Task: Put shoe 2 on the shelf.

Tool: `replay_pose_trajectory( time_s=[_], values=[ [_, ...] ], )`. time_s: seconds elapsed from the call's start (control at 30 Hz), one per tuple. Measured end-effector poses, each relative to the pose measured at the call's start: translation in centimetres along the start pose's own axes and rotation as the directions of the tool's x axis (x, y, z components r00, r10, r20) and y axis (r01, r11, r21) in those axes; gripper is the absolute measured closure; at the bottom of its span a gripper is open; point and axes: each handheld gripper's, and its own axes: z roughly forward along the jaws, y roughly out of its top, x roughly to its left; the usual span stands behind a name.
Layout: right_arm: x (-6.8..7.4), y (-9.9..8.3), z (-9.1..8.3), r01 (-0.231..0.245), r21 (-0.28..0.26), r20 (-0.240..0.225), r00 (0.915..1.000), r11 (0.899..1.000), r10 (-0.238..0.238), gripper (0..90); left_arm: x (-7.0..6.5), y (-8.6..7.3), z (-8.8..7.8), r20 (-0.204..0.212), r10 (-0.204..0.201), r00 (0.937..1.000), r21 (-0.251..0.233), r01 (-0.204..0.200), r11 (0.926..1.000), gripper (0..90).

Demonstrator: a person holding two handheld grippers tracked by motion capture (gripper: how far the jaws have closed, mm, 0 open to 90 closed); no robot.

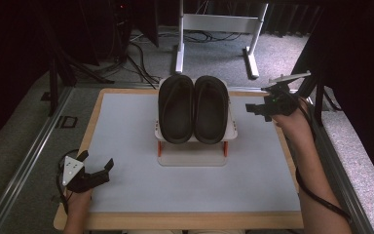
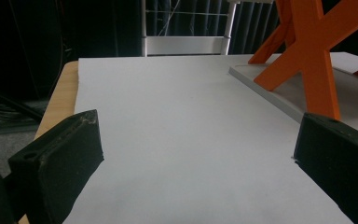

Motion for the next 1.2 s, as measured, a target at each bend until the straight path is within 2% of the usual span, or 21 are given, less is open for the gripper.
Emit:
replay_pose_trajectory(
  time_s=[0.33, 0.63, 0.83, 0.97, 1.13, 1.2],
  values=[
    [-1.7, -4.1, 1.3, -0.025, -0.023, 0.003, 0.9997, 0.999, 0.025, 18.5, 0.0, 0.0, 0.0, -0.001, 0.003, 1.0000, -0.001, -0.003, 1.0000, 0.9],
    [-2.4, -8.1, 3.0, -0.024, -0.066, 0.005, 0.9997, 0.998, 0.025, 14.6, 0.0, 0.0, 0.0, -0.002, 0.004, 1.0000, -0.002, -0.004, 1.0000, 0.9],
    [-2.5, -10.9, 4.3, -0.030, -0.115, 0.050, 0.9981, 0.993, 0.036, 12.4, -0.1, 0.0, 0.0, -0.003, 0.004, 1.0000, 0.000, -0.004, 1.0000, 0.9],
    [-2.6, -12.2, 4.8, -0.041, -0.137, 0.054, 0.9974, 0.990, 0.048, 12.1, 0.0, 0.0, 0.0, -0.001, 0.003, 1.0000, -0.001, -0.003, 1.0000, 0.9],
    [-2.7, -14.9, 5.6, -0.058, -0.167, 0.122, 0.9894, 0.984, 0.079, 10.4, 0.0, 0.0, 0.0, 0.000, 0.005, 1.0000, -0.001, -0.005, 1.0000, 0.9],
    [-2.8, -15.8, 5.7, -0.061, -0.172, 0.131, 0.9878, 0.983, 0.084, 10.4, 0.0, 0.0, 0.0, 0.000, 0.004, 1.0000, -0.001, -0.004, 1.0000, 0.9]
  ],
)
